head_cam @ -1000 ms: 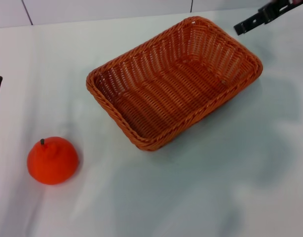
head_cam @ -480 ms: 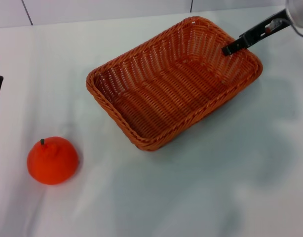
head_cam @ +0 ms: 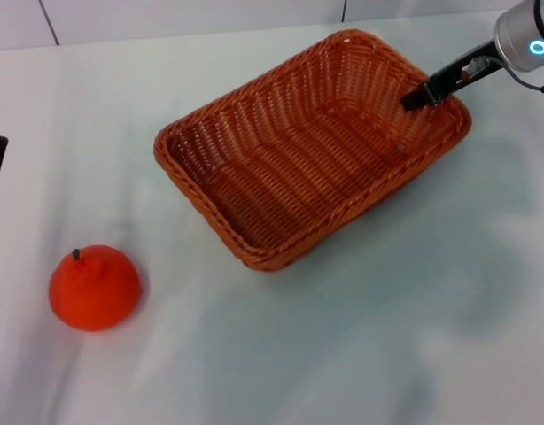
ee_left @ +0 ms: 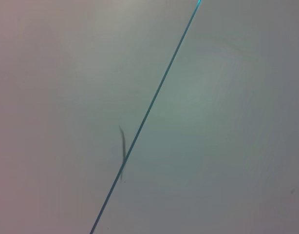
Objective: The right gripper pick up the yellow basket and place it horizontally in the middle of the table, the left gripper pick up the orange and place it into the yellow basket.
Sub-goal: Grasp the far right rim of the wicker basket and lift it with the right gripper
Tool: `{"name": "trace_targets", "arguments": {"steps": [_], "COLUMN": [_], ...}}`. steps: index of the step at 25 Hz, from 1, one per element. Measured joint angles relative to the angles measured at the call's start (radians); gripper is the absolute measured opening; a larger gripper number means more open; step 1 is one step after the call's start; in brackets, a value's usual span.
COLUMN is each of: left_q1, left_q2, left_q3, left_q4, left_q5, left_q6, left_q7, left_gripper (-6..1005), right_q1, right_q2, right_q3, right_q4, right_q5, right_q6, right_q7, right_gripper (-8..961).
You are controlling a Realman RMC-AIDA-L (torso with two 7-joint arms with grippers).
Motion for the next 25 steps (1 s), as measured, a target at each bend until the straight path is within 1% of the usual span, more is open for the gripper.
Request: {"name": "trace_targets", "arguments": {"steps": [7,10,12,17,23,24,25], "left_q1": [-0.005,-0.005,-0.005,-0.009,-0.025,-0.029,-0.029], "left_q2": [0.000,0.000,0.000,0.000,0.001,0.001,0.001], "left_q3": [-0.001,-0.005,-0.007,-0.008,-0.010,-0.010,-0.010], "left_q4": [0.000,0.000,0.000,0.000,0.000,0.000,0.000], "left_q5": [0.000,0.000,0.000,-0.003,-0.007,-0.007,-0.007], "left_q6": [-0.008,-0.009,-0.011,-0.018,-0.031,-0.034,-0.034], "left_q7": [0.000,0.000,0.000,0.000,-0.016,-0.016,-0.016], "left_gripper": [861,861,861,861,861,861,861], "right_q1": [-0.017,-0.049,-0.082,-0.169,-0.226,-0.247,-0.247], "right_q2": [0.002,0.014,0.017,0.007,0.002,0.002,0.002], "right_q3": [0.007,0.022,0.030,0.044,0.141,0.160,0.160], "right_q4": [-0.023,-0.082,-0.131,-0.216,-0.217,-0.215,-0.215], "right_q5": [0.014,0.040,0.095,0.279,0.445,0.500,0.500], "right_q6": [0.032,0.051,0.074,0.113,0.158,0.160,0.160], "right_q7": [0.003,0.001,-0.004,-0.018,-0.089,-0.104,-0.104], "right_gripper": [294,240,220,203,185,183,183]}}
